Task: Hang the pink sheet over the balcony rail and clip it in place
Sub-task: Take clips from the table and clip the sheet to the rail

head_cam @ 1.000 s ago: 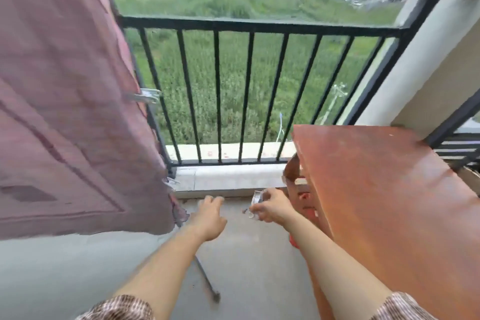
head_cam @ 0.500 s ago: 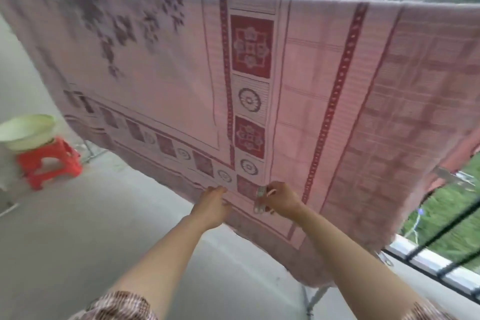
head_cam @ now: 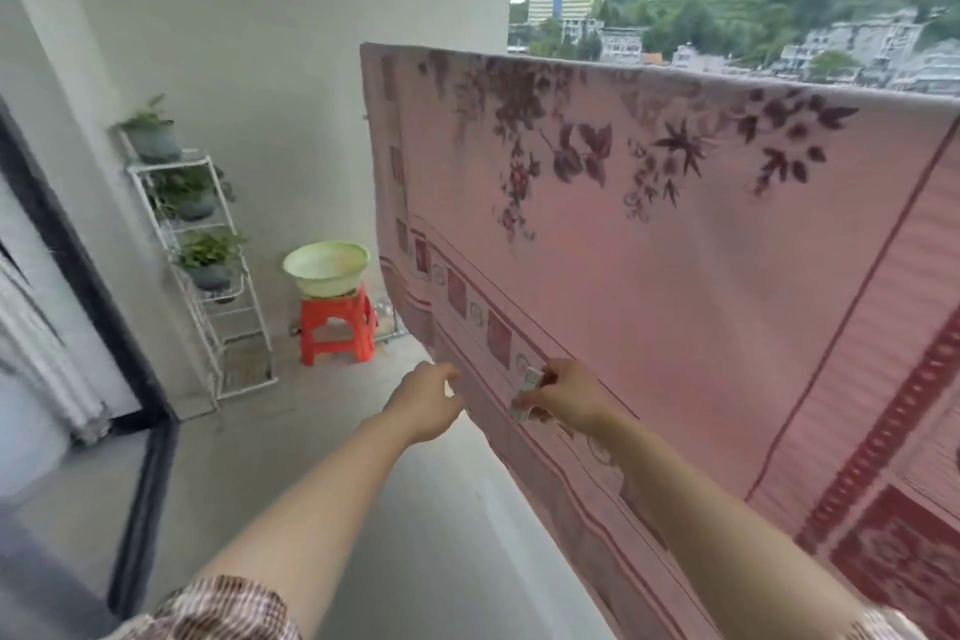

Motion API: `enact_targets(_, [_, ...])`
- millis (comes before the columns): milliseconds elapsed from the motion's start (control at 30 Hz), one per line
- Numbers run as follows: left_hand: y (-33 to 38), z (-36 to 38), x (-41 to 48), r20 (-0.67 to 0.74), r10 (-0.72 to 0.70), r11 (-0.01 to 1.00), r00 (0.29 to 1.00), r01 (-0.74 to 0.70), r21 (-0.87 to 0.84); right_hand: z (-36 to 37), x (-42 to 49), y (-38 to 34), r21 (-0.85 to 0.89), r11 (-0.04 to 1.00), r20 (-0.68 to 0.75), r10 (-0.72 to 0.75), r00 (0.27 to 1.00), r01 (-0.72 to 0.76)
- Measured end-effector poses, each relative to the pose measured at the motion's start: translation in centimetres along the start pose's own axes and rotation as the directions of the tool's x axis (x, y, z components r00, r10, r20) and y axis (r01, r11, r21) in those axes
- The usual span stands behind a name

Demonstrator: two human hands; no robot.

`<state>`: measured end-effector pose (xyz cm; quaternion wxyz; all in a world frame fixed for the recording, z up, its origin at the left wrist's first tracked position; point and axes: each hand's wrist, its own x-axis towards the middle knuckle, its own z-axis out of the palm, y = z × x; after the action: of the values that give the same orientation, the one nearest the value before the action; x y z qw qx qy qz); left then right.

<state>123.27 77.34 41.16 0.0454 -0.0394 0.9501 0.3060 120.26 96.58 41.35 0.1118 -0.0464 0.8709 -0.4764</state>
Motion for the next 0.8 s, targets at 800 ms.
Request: enact_targets(800, [-27.4,-28.8,47.1,-0.061,-0.251,0.758,0.966,0.157,-0.633,22.5,54.7,-26.8,0.335,0.938,0.096,-0.125,0.987,0.086])
